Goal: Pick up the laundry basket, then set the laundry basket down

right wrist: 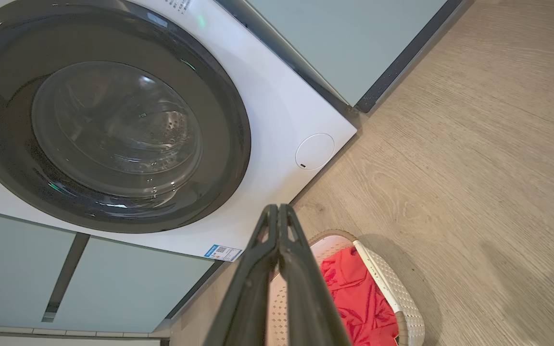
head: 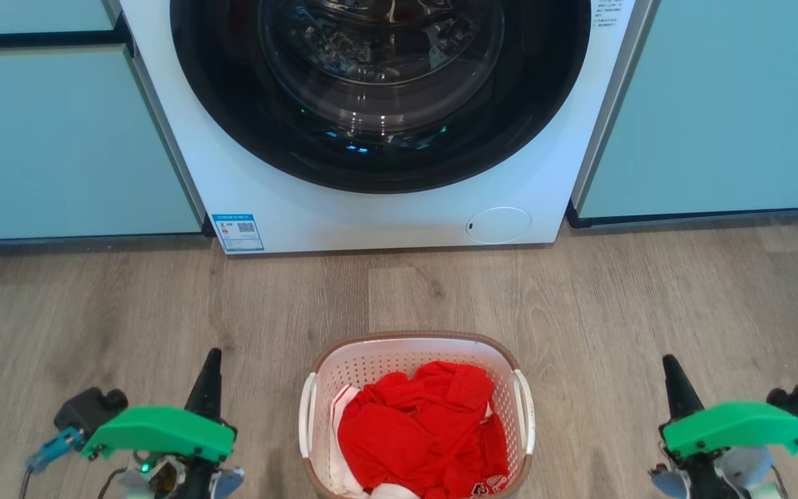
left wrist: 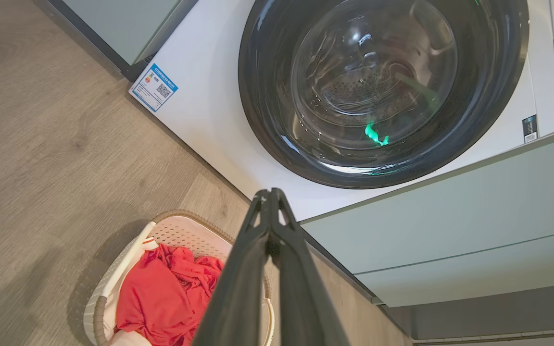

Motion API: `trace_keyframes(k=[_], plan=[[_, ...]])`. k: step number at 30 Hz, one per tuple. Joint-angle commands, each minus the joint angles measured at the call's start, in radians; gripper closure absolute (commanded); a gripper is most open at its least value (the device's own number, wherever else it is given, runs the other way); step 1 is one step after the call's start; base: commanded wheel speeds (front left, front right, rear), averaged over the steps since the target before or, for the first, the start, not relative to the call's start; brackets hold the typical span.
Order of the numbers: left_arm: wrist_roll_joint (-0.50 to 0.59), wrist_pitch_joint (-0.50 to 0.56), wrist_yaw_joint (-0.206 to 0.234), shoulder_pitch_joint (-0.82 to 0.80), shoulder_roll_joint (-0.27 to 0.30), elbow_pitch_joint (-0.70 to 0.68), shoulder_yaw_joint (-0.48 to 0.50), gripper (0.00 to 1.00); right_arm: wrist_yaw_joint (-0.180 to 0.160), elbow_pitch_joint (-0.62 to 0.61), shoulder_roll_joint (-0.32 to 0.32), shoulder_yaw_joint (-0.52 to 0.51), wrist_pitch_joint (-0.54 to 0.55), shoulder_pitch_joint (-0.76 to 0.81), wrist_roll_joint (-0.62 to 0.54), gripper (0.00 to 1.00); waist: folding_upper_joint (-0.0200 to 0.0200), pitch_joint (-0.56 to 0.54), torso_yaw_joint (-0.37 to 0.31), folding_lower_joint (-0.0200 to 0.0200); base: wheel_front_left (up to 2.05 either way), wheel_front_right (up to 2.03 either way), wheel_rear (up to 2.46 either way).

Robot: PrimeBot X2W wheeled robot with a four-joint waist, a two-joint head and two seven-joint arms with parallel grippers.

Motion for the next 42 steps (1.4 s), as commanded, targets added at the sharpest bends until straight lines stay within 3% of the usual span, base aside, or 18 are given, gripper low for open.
trace_keyframes(k=[1, 42], plan=[[-0.03, 0.006, -0.01, -0.058, 0.011, -0.037, 0.039, 1.0, 0.004, -0.032, -0.021, 0.002, 0.008, -0.064, 0.032, 1.0, 0.0, 0.001, 0.0, 0.0, 0.0, 0.0, 0.0], [-0.462, 0.128, -0.079, -0.093, 0.009, -0.045, 0.184, 1.0, 0.006, -0.032, -0.022, -0.064, 0.127, -0.109, 0.477, 1.0, 0.0, 0.025, -0.004, 0.0, 0.0, 0.0, 0.0]])
